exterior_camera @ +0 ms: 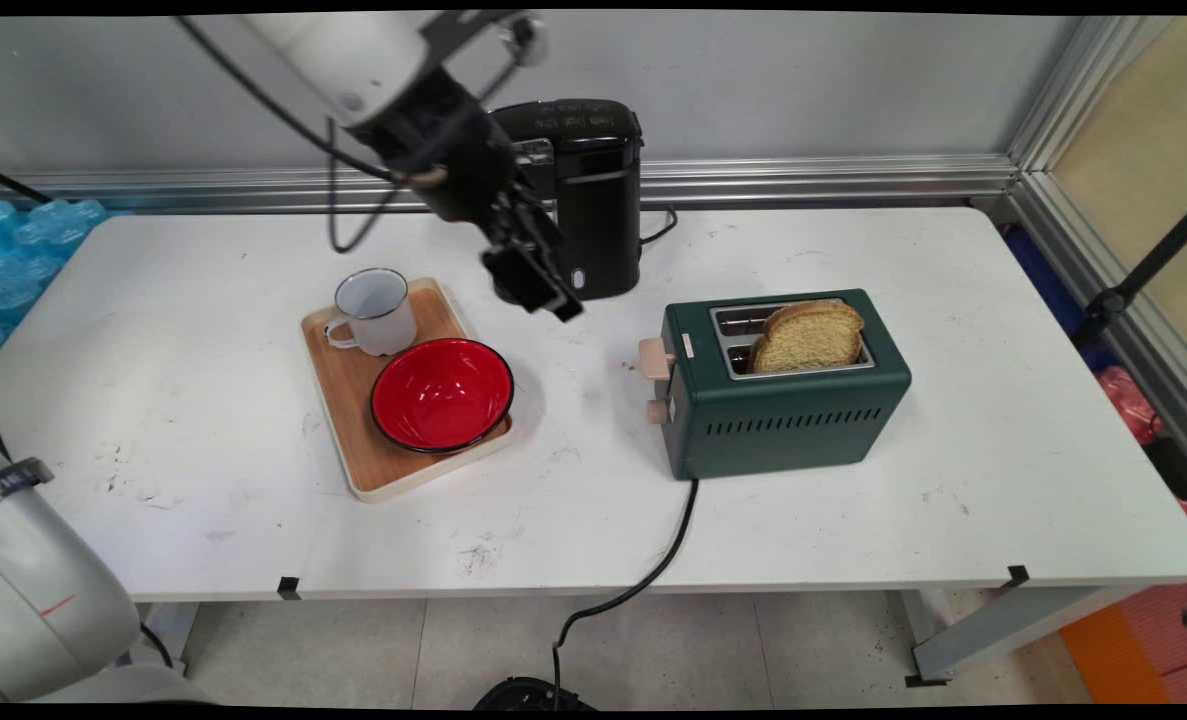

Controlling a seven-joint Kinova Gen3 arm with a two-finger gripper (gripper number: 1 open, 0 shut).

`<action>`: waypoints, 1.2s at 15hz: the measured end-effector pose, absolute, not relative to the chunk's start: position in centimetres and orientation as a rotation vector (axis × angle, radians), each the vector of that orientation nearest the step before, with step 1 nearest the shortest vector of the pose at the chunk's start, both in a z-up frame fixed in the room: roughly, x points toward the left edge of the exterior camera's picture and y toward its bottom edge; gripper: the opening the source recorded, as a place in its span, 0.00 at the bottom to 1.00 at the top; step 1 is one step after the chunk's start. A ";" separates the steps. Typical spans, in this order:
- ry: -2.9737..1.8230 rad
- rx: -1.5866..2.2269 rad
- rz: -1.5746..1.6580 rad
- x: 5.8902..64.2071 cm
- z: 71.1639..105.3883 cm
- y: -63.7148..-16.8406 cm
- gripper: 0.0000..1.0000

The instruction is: Press the toaster switch

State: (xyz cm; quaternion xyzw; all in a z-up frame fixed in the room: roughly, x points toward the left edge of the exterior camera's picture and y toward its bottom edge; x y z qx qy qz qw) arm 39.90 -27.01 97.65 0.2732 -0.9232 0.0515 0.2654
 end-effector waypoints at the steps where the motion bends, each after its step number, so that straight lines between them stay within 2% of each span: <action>1: -2.498 0.742 0.139 38.9 97.3 -27.4 1.00; 2: -2.501 0.745 0.140 38.0 97.0 -27.8 1.00; 3: -2.504 0.749 0.141 37.2 96.7 -28.1 0.00; 9: -2.542 0.758 0.137 33.1 94.6 -29.5 0.00; 18: -2.618 0.776 0.138 30.6 91.4 -30.5 0.00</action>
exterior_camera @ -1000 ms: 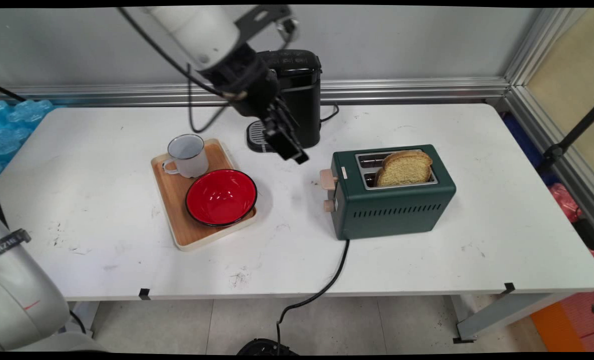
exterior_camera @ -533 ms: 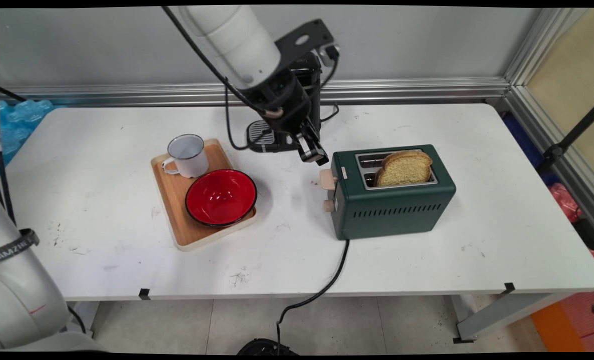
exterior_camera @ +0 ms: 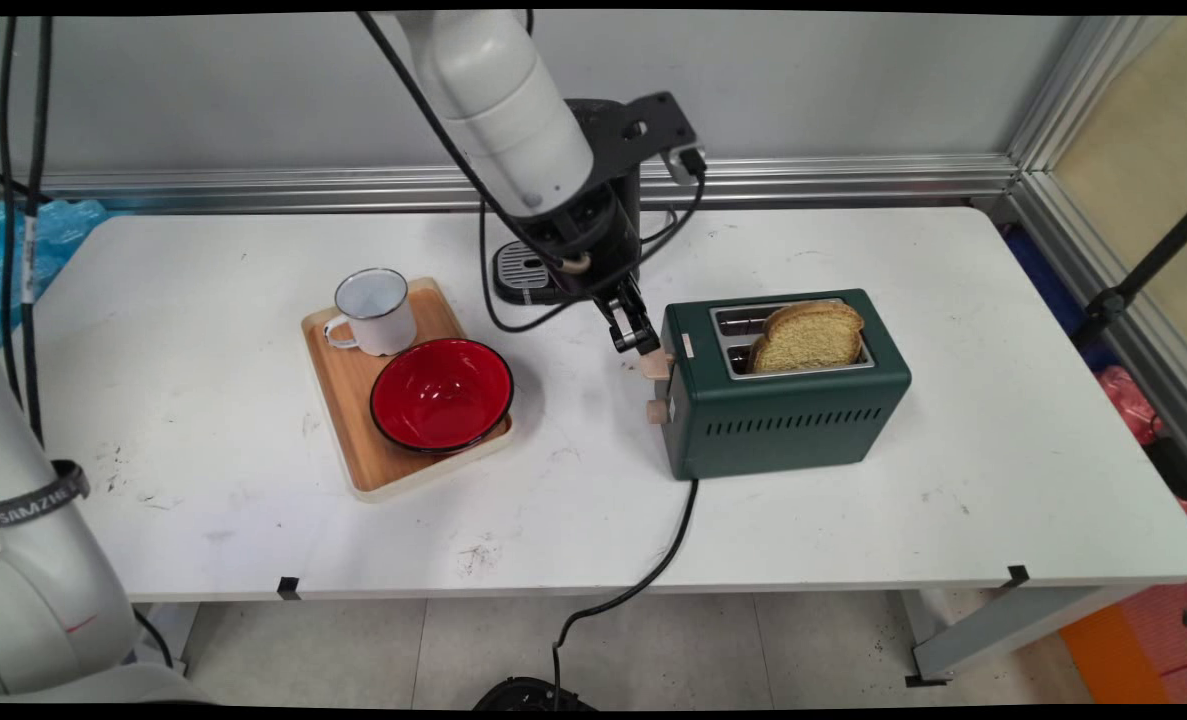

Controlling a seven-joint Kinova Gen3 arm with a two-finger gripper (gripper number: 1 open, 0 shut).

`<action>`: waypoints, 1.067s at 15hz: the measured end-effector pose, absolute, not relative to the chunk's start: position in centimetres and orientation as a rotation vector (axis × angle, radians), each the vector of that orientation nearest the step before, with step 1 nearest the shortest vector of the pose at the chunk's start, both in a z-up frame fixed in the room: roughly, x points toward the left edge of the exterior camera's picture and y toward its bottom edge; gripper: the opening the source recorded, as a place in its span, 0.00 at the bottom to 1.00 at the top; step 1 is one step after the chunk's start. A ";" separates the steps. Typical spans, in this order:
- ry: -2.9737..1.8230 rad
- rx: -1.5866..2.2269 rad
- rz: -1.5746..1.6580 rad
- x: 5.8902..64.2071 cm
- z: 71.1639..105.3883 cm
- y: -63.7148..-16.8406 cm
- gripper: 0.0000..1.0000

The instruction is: Press the toaster switch

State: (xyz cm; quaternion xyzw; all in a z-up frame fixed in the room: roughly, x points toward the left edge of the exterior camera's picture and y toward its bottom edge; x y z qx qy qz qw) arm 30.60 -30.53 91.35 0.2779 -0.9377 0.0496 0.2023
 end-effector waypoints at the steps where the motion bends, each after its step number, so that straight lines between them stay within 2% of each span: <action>1: -2.625 0.778 0.139 30.3 90.9 -30.6 0.00; 16: -2.692 0.819 0.120 27.9 86.3 -31.6 0.00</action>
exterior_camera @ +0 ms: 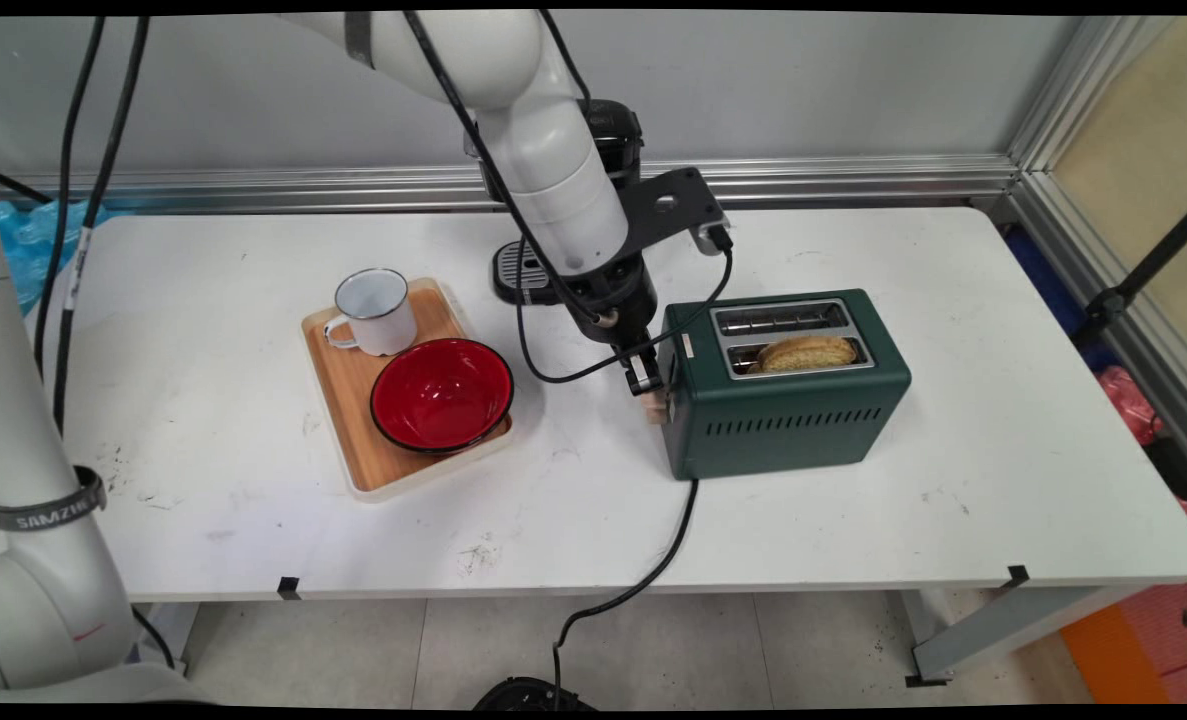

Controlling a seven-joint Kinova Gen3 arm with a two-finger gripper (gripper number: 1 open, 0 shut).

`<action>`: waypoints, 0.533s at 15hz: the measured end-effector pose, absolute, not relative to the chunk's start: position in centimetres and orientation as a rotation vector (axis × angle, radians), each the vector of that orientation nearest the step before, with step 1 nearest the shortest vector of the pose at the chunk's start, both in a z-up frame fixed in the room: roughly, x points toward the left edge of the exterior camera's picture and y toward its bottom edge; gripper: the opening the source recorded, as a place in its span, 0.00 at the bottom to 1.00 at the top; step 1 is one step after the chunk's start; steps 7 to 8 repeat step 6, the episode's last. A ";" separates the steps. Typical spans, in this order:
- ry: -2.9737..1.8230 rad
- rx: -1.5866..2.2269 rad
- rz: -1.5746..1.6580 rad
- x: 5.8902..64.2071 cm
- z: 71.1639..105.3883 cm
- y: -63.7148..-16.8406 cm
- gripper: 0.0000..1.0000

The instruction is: Press the toaster switch

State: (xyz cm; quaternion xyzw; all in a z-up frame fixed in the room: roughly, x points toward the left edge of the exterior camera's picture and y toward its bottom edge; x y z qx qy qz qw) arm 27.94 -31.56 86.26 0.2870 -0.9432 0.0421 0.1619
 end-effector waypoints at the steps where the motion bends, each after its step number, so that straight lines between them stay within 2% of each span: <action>1: -2.695 0.821 0.119 27.9 86.1 -31.6 0.00; 8: -2.708 0.829 0.118 27.9 85.4 -31.6 0.00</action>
